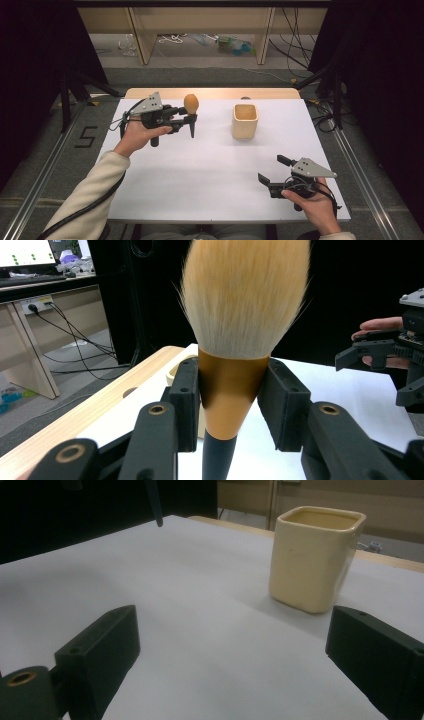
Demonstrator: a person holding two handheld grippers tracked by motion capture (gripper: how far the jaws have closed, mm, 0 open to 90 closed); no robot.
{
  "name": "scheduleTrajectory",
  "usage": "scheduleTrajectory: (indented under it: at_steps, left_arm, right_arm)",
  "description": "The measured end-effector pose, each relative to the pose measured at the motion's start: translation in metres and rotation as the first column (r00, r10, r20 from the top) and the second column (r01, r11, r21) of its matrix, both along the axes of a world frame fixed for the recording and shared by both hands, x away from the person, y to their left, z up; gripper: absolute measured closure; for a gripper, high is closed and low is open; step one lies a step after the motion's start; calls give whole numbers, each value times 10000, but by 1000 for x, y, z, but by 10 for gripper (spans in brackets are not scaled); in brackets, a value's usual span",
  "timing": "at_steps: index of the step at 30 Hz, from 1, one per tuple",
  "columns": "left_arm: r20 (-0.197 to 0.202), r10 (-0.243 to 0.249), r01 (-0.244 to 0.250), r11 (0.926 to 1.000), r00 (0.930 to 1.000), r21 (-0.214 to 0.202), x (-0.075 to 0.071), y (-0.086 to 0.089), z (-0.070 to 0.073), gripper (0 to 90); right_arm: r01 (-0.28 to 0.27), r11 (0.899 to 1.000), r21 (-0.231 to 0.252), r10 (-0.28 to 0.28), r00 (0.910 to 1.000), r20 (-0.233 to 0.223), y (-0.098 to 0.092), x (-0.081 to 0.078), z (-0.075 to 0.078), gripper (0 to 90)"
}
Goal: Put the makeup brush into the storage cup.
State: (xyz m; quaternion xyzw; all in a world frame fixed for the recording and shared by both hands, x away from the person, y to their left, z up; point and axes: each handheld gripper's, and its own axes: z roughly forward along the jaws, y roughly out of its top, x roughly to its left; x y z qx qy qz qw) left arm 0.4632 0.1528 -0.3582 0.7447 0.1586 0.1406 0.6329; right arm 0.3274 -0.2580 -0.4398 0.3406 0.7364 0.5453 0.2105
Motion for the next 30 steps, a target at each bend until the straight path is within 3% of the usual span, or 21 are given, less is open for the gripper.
scheduleTrajectory:
  at_steps: [23, 30]
  left_arm:
    - [74, 300, -299, 9994, 9995, -188, 0, -8, 5, 623]
    - [76, 502, -498, 9977, 9987, -454, 1, -9, 8, 623]
  right_arm:
    - [56, 9999, -143, -57, 10000, -30, -1, -1, 1, 80]
    - [5, 10000, -4, -5, 10000, -21, 0, 0, 0, 80]
